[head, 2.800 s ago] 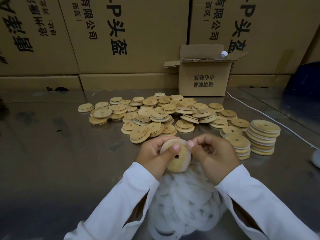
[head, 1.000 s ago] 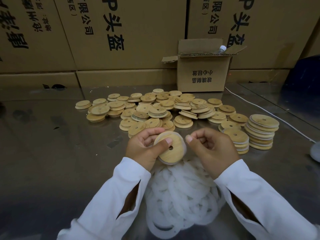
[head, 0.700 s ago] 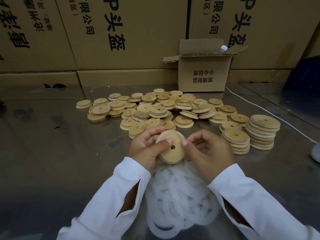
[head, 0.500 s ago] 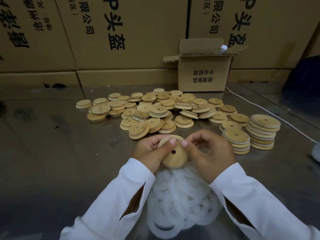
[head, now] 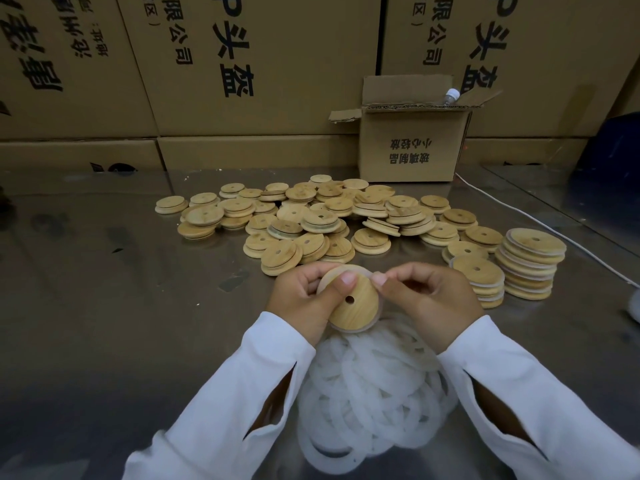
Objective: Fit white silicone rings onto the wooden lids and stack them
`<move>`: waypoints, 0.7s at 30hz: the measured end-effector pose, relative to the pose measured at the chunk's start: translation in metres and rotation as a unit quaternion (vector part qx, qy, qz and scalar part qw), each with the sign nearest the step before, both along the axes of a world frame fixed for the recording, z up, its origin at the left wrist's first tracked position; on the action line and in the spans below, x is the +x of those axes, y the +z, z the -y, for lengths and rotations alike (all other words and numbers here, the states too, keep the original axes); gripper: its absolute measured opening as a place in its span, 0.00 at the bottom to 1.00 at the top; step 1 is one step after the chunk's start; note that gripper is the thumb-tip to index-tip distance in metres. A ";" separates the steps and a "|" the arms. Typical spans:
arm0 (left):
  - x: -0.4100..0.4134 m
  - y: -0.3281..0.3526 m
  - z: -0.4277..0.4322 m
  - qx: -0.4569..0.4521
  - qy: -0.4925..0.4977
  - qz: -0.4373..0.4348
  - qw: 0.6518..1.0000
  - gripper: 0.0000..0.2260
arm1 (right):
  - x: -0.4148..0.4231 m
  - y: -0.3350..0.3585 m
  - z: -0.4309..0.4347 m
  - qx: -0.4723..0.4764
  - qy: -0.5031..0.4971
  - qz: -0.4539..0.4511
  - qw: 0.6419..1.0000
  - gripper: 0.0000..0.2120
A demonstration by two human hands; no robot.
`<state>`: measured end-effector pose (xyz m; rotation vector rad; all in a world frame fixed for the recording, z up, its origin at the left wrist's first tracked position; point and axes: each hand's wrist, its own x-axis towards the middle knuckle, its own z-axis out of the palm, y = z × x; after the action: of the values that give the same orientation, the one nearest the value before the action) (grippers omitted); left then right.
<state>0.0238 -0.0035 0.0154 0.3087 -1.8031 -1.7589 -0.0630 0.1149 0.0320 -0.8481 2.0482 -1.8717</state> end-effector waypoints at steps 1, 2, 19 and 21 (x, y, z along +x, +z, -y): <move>0.000 0.000 -0.001 -0.004 0.009 -0.005 1.000 0.05 | 0.000 -0.001 0.001 -0.002 0.001 0.006 1.000 0.07; -0.001 -0.001 -0.002 -0.008 0.019 -0.009 1.000 0.05 | 0.001 -0.001 0.002 -0.003 0.003 0.011 1.000 0.07; 0.000 0.000 0.002 -0.016 0.030 -0.002 0.999 0.06 | 0.000 0.001 0.000 0.014 0.054 0.005 0.998 0.10; 0.001 0.000 0.002 -0.016 0.027 -0.003 1.000 0.06 | 0.000 0.002 -0.001 0.013 0.057 0.014 0.998 0.10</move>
<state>0.0244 -0.0057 0.0158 0.3362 -1.7994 -1.6912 -0.0635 0.1157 0.0337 -0.9069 1.9611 -1.7828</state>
